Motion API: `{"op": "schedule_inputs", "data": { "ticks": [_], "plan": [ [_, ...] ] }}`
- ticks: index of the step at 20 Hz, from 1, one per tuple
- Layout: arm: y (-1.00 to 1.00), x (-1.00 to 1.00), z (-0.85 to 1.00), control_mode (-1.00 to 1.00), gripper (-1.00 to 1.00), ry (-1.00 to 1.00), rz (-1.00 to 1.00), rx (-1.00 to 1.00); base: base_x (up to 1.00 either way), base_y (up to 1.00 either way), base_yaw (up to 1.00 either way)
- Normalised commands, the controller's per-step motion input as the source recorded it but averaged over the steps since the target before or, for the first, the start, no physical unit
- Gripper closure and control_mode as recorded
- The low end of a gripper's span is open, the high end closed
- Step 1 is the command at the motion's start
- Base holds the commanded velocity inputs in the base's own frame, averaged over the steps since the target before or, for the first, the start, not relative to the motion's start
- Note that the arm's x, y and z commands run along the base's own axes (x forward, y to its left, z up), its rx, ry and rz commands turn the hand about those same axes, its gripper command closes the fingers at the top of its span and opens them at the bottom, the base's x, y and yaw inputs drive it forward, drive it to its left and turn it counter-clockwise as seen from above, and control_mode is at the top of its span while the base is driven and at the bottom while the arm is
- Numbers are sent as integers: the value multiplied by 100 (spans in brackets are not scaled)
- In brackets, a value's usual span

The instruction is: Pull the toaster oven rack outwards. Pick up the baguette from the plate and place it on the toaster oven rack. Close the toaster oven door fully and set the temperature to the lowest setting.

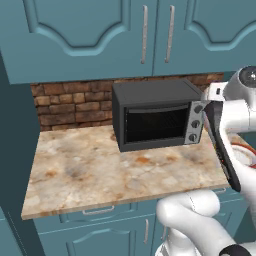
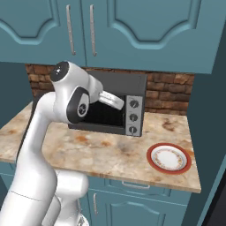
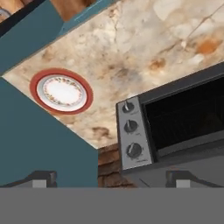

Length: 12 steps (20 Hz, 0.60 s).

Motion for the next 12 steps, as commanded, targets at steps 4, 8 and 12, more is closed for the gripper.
{"op": "schedule_inputs", "data": {
  "ticks": [4,8,12],
  "plan": [
    [52,100,-100,-100,-100,-5,-11,-2,0,0,0],
    [12,55,-65,-100,-100,-22,1,10,0,0,0],
    [-21,66,-33,-100,-100,-28,15,19,0,0,0]
  ]
}}
